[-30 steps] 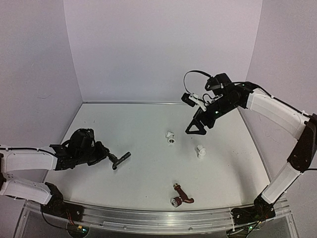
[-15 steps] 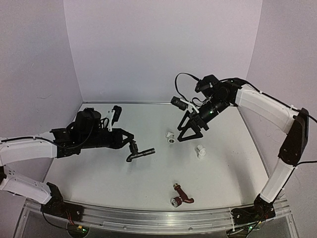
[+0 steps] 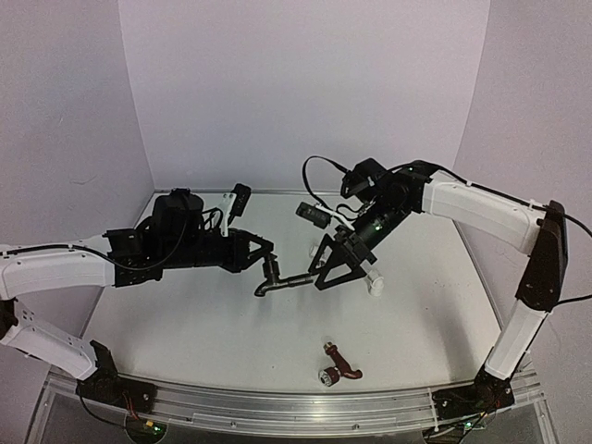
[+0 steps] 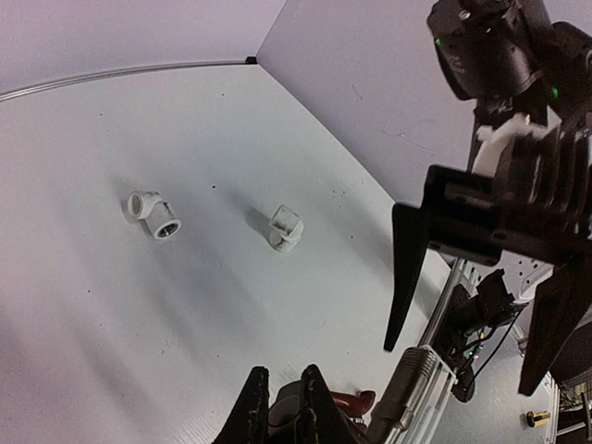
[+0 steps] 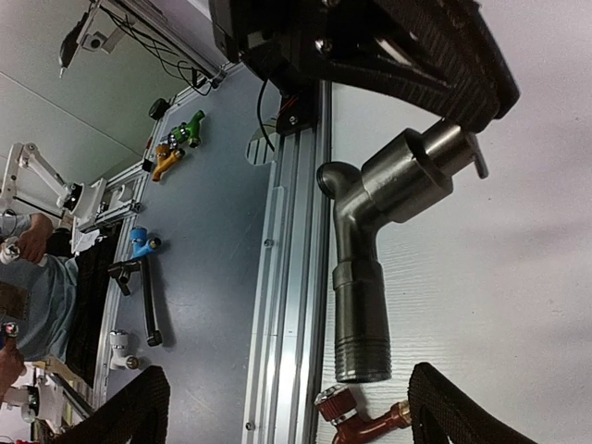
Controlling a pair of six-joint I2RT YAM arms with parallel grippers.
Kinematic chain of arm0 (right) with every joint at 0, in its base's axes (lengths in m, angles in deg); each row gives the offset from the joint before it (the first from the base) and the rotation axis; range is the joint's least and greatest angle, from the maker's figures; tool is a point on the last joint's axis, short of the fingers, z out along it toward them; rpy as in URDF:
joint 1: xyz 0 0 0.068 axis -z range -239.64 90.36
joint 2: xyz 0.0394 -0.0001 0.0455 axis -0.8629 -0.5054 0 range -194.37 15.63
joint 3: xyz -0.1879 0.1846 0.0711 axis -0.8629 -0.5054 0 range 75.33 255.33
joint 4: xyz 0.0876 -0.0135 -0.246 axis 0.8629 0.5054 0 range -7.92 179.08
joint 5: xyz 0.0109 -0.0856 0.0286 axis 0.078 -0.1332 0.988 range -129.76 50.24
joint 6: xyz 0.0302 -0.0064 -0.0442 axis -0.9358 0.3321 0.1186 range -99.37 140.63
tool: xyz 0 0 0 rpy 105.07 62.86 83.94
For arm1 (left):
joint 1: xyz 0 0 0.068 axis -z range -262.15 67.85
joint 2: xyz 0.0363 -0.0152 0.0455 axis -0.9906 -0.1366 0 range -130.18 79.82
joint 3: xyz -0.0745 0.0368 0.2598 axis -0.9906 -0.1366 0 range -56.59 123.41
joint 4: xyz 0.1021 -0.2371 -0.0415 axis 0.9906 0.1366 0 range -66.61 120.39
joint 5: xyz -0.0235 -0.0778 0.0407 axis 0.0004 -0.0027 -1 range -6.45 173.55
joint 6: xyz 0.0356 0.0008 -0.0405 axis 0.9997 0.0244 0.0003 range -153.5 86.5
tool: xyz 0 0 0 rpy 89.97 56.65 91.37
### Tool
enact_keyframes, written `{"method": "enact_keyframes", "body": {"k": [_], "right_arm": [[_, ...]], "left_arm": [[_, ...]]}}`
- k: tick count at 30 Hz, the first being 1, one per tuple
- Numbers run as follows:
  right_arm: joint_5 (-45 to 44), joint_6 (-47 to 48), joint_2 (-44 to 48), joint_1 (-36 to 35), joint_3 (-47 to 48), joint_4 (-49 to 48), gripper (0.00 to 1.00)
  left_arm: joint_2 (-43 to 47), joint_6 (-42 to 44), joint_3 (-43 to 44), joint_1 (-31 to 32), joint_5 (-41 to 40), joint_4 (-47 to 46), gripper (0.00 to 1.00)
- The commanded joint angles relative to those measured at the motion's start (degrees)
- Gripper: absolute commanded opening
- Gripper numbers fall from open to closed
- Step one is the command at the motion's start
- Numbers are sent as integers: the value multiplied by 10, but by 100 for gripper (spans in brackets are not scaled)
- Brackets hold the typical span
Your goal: Install the water faucets
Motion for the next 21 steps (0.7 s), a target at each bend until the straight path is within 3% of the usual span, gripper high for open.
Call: {"method": "enact_keyframes", "body": {"k": [1,9,13,17,21], "right_arm": [[12,-40,-21,-17,-6,-36,82],[31,-75,-46,-19,17,-47,58],[37,-83,-58,-19,25,-47,40],[44,-84,-59,-19,27,-46,13],[49,-77,-51,-19,27,-46,0]], "left_arm": [[-5,15,41,7,-7,-45,0],[-10,20,42,14,-17,-58,0],[-11,22,41,18,-21,-67,0],[-7,24,39,20,-22,-69,0],[10,23,24,20,-17,-77,0]]}}
